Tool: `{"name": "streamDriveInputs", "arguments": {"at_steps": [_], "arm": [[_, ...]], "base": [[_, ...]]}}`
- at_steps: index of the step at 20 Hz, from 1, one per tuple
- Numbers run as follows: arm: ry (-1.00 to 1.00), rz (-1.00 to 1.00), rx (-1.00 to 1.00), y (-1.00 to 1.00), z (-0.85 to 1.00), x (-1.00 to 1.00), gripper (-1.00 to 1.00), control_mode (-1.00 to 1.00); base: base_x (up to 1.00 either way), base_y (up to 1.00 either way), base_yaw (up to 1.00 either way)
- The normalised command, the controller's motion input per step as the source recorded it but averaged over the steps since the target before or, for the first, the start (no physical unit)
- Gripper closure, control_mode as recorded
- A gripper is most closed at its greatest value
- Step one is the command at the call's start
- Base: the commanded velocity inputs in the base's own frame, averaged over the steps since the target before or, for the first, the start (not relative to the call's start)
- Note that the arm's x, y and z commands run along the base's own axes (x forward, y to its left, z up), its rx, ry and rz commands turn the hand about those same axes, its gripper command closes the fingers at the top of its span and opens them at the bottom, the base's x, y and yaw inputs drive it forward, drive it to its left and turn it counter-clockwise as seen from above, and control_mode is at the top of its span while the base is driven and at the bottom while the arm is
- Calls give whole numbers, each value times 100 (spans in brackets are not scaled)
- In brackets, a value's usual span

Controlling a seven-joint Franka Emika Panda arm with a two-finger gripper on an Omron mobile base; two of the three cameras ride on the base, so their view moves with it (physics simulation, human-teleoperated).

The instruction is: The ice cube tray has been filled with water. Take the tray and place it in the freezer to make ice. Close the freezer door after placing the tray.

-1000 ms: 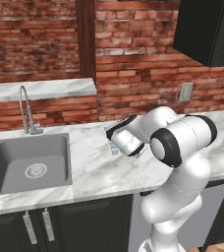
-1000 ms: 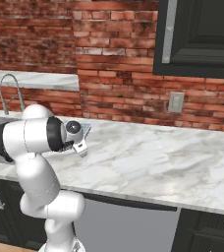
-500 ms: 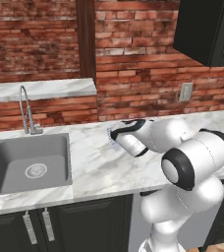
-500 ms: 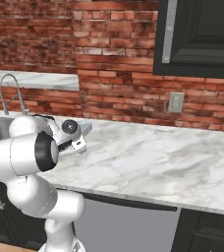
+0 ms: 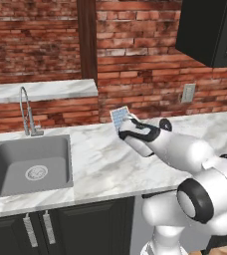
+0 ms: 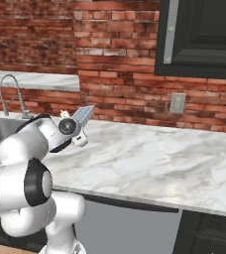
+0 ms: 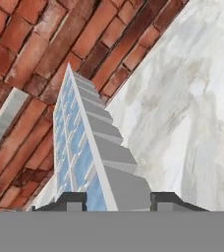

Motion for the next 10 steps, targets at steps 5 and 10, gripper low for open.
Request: {"name": "streamDriveInputs", "arguments": {"at_steps": [5,10], "arm": [[-8,3,12,-41,85,-21,100,-100],[0,6,20,-37,72,-19,100,-100]], "base": [[0,0,0],[0,0,0]]}}
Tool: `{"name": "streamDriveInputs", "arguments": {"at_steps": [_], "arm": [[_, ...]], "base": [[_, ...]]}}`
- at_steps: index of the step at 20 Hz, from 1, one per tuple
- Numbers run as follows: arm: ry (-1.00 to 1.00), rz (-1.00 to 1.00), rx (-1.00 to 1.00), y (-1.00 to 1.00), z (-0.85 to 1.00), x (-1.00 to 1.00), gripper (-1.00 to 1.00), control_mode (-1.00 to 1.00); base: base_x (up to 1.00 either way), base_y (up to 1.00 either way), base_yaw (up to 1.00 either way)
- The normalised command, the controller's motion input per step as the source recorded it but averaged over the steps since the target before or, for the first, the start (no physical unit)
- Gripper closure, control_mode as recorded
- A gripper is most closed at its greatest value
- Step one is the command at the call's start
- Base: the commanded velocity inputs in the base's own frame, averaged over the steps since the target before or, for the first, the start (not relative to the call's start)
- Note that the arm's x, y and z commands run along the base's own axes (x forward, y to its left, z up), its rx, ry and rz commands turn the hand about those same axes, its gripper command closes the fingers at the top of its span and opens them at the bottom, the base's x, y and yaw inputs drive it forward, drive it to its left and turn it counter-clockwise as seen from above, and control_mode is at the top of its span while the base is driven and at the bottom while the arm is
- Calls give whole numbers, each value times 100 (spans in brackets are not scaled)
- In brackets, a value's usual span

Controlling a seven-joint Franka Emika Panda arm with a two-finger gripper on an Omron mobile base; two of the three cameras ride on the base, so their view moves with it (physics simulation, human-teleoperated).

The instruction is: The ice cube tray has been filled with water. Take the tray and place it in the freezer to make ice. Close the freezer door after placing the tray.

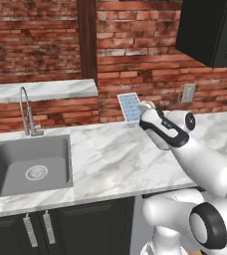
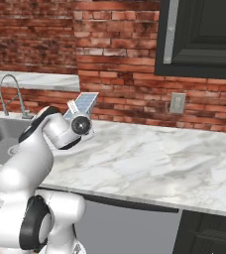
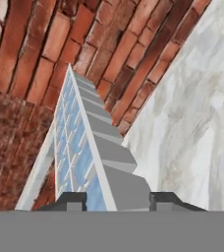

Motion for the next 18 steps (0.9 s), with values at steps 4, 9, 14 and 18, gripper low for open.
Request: {"name": "streamDriveInputs", "arguments": {"at_steps": [4,9,14,18], "arm": [[6,11,15,-25,68,-13,100,-100],[3,8,6,-12,62,-11,100,-100],[1,1,0,-3,33,-35,100,-100],[-2,0,0,-10,7,-58,100,-100]], "base": [[0,0,0],[0,0,0],[0,0,0],[0,0,0]]}}
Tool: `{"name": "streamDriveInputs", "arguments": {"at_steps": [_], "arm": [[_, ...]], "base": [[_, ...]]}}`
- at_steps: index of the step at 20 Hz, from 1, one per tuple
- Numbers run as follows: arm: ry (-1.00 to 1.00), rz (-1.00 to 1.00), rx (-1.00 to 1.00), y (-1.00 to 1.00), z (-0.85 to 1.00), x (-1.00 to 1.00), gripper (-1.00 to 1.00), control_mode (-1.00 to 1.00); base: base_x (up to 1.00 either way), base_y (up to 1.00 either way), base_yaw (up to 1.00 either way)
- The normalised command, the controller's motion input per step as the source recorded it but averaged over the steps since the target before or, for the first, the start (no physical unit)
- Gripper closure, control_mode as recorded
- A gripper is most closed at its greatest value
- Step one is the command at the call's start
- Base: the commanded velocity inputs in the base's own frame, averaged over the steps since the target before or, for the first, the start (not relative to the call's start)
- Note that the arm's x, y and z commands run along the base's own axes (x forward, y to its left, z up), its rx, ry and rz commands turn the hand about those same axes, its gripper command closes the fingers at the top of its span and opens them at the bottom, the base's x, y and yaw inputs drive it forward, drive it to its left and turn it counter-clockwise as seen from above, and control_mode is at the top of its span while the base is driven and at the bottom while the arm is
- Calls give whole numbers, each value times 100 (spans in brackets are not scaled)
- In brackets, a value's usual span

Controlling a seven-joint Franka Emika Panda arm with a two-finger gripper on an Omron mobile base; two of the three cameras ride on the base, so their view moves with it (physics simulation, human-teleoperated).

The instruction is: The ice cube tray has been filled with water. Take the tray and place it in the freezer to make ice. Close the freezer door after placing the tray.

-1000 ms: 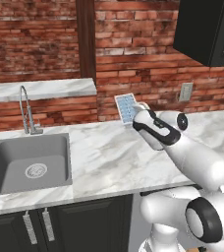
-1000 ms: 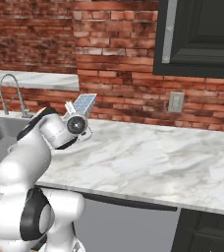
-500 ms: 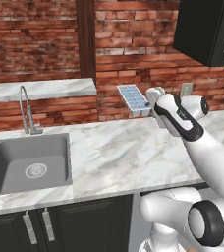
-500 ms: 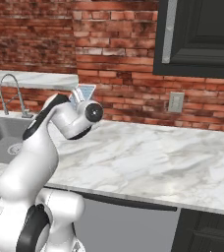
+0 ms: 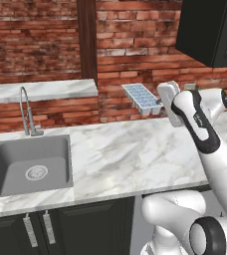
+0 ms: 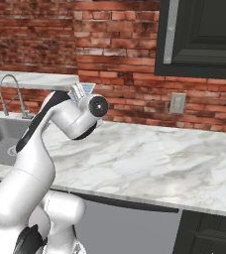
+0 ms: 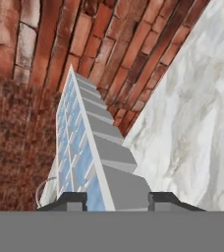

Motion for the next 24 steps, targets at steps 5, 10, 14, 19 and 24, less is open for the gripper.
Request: {"name": "streamDriveInputs", "arguments": {"at_steps": [5,10,14,19,24], "arm": [[-6,0,0,-6,6,-46,100,-100],[-4,0,0,0,18,-27,100,-100],[0,0,0,0,17,-25,100,-100],[1,0,0,0,6,-37,100,-100],[2,0,0,0,0,-26,100,100]], "base": [[0,0,0],[0,0,0],[0,0,0],[0,0,0],[-25,0,0]]}}
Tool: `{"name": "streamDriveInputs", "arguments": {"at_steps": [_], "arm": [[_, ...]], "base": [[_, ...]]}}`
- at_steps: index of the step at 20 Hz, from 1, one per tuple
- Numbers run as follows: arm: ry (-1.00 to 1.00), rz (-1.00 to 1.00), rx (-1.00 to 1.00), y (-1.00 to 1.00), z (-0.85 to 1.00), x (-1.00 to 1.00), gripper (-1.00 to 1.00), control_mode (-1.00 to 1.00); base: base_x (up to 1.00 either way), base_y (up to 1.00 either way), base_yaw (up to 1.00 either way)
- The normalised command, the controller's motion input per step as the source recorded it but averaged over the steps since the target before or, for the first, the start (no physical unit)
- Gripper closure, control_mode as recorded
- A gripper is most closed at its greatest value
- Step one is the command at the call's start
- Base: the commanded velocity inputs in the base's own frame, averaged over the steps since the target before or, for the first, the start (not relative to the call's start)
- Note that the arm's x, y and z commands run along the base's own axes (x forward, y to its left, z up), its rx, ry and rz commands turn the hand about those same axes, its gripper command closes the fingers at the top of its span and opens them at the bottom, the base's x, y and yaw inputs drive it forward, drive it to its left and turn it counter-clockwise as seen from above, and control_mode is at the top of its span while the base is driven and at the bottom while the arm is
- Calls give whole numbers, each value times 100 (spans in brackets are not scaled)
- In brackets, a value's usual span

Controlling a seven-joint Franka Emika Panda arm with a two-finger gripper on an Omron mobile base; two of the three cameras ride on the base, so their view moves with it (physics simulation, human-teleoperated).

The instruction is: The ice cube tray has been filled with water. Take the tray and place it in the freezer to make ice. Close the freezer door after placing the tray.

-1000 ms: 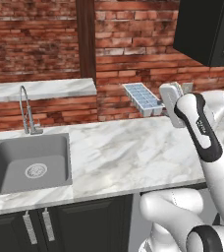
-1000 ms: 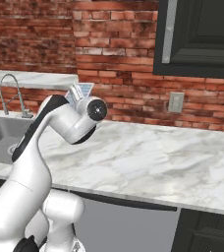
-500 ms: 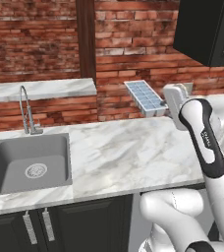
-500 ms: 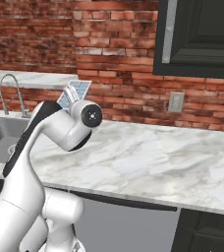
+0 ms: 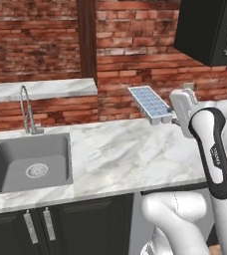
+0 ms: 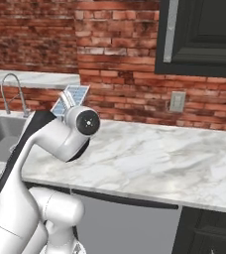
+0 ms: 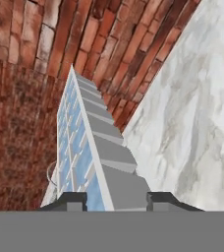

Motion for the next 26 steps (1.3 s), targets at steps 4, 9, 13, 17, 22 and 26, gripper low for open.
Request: {"name": "streamDriveInputs", "arguments": {"at_steps": [4,9,13,17,22,26], "arm": [[0,0,0,0,0,0,100,100],[0,0,0,0,0,0,100,100],[0,0,0,0,0,0,100,100],[0,0,0,0,0,0,100,100],[0,0,0,0,0,0,100,100],[0,0,0,0,0,0,100,100]], "base": [[-81,0,0],[-77,0,0],[-69,0,-1],[-62,0,-7],[-49,-5,-24],[-32,-10,-38]]}}
